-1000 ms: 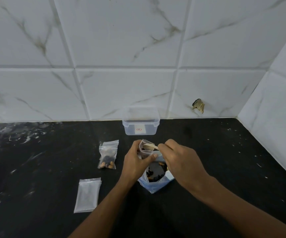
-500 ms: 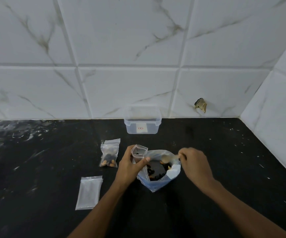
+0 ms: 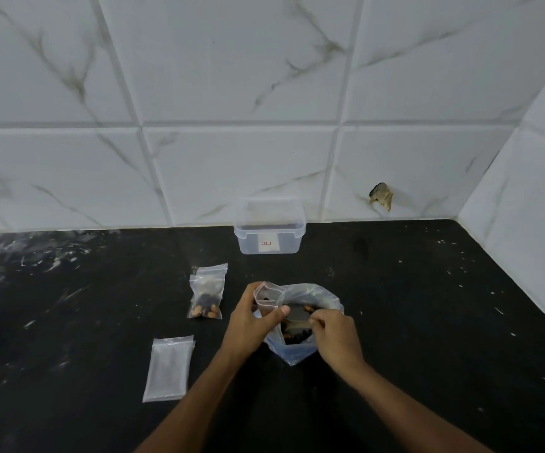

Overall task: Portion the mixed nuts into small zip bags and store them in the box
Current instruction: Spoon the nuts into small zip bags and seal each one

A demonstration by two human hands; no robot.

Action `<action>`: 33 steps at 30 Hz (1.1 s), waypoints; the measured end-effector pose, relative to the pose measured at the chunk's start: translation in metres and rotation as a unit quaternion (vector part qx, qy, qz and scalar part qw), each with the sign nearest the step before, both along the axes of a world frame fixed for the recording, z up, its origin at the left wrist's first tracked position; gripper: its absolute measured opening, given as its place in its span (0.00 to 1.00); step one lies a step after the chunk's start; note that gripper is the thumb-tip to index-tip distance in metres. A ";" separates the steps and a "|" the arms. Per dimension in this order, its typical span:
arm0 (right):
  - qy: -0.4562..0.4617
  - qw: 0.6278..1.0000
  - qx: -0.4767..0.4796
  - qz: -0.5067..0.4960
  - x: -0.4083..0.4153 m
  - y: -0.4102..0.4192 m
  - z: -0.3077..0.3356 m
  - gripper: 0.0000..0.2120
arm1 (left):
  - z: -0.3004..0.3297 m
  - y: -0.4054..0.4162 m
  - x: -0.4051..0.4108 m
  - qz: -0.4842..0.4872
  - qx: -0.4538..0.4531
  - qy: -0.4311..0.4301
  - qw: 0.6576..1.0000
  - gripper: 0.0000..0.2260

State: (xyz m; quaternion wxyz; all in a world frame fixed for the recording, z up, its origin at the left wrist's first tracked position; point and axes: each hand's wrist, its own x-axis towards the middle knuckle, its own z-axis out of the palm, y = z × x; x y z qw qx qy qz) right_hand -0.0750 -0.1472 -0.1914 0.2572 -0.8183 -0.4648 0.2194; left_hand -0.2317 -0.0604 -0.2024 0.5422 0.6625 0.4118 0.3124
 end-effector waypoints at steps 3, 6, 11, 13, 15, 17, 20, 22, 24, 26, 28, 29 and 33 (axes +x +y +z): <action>0.078 0.995 -0.028 -0.063 0.004 0.003 0.000 0.11 | 0.001 0.000 -0.001 0.006 0.001 0.001 1.000 0.23; 0.125 0.986 -0.045 -0.104 0.015 -0.001 0.003 0.10 | 0.001 0.001 -0.004 0.009 -0.003 0.002 1.000 0.23; 0.186 0.968 -0.027 -0.167 0.032 -0.013 0.010 0.11 | 0.002 0.003 -0.005 0.020 -0.002 0.006 1.000 0.20; 0.206 0.961 -0.029 -0.183 0.038 -0.016 0.013 0.10 | 0.004 0.002 -0.004 0.030 0.009 0.006 0.999 0.20; 0.230 0.953 -0.021 -0.196 0.043 -0.018 0.018 0.09 | 0.009 0.000 -0.004 0.037 0.026 0.008 0.999 0.19; 0.255 0.946 -0.001 -0.203 0.048 -0.019 0.030 0.09 | 0.015 -0.001 -0.004 0.039 0.045 0.017 0.998 0.19; 0.279 0.940 0.036 -0.194 0.052 -0.016 0.056 0.08 | 0.025 0.000 -0.001 0.043 0.075 0.029 0.996 0.20; 0.291 0.937 0.068 -0.182 0.055 -0.012 0.076 0.08 | 0.029 0.002 0.002 0.043 0.088 0.025 0.995 0.20; 0.293 0.938 0.093 -0.163 0.055 -0.009 0.096 0.07 | 0.032 0.003 0.005 0.035 0.089 0.024 0.995 0.20; 0.286 0.942 0.104 -0.142 0.052 -0.006 0.114 0.07 | 0.033 0.004 0.009 0.032 0.089 0.027 0.995 0.19; 0.263 0.951 0.111 -0.119 0.047 -0.004 0.126 0.07 | 0.033 0.004 0.013 0.029 0.089 0.032 0.995 0.20; 0.243 0.958 0.113 -0.107 0.044 -0.003 0.130 0.08 | 0.033 0.003 0.015 0.027 0.088 0.032 0.995 0.20; 0.096 0.986 0.131 -0.040 0.032 0.000 0.128 0.08 | 0.035 0.000 0.020 0.021 0.081 0.031 0.996 0.20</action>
